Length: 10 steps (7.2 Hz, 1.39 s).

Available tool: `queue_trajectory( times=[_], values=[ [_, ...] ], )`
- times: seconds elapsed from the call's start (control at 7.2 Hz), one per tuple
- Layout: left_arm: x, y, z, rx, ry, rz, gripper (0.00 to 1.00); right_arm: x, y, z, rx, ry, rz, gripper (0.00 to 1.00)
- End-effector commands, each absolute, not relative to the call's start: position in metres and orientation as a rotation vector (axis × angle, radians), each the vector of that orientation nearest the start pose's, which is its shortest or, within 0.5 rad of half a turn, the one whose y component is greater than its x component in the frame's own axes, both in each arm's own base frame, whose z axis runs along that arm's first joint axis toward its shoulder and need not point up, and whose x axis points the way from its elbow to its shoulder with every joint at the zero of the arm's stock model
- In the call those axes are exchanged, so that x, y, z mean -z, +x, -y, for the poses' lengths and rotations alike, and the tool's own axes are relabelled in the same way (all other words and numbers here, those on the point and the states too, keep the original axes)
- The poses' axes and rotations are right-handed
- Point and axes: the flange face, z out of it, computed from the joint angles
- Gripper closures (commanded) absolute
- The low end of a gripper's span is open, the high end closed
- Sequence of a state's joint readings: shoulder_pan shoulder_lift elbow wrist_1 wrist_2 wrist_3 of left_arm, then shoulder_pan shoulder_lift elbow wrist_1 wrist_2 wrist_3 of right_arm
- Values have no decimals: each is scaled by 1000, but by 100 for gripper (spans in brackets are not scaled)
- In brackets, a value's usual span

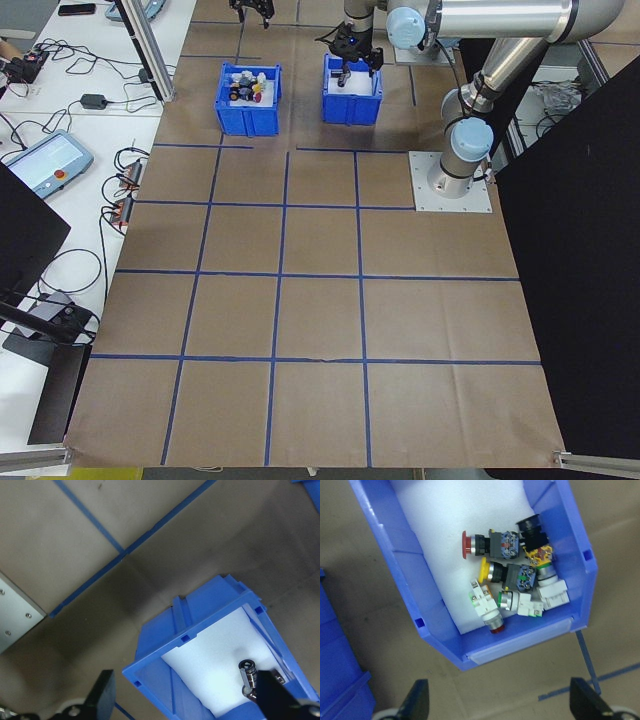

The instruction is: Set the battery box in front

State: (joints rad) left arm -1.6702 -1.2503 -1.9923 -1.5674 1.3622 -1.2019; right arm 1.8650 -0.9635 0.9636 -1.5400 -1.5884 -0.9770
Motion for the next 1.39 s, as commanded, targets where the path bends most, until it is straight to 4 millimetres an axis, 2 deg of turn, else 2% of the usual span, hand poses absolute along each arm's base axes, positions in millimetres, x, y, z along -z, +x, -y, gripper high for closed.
queue_trajectory(
  times=[0.0, 0.14, 0.28, 0.42, 0.56, 0.83, 0.97, 1.11, 1.25],
  values=[
    [-397, -219, 285, -347, -1908, -2560, 3, -374, 411, 631, -119, -2105, -2329, 0],
    [-384, -241, 270, -338, -1985, -2499, 3, -362, 438, 616, -138, -2151, -2282, 0],
    [-363, -257, 257, -316, -2069, -2463, 3, -349, 453, 604, -161, -2177, -2253, 0],
    [-342, -262, 252, -285, -2169, -2439, 3, -337, 462, 598, -128, -2197, -2246, 0],
    [-328, -264, 248, -285, -2218, -2398, 3, -330, 466, 599, -88, -2198, -2258, 0],
    [-318, -276, 235, -315, -2223, -2344, 3, -304, 461, 593, -149, -2191, -2243, 0],
    [-305, -289, 236, -323, -2233, -2302, 3, -289, 461, 592, -114, -2198, -2250, 0],
    [-300, -300, 247, -302, -2308, -2306, 3, -276, 462, 590, -50, -2198, -2265, 0],
    [-292, -307, 245, -310, -2304, -2287, 3, -263, 459, 586, -40, -2195, -2270, 0]
  ],
)
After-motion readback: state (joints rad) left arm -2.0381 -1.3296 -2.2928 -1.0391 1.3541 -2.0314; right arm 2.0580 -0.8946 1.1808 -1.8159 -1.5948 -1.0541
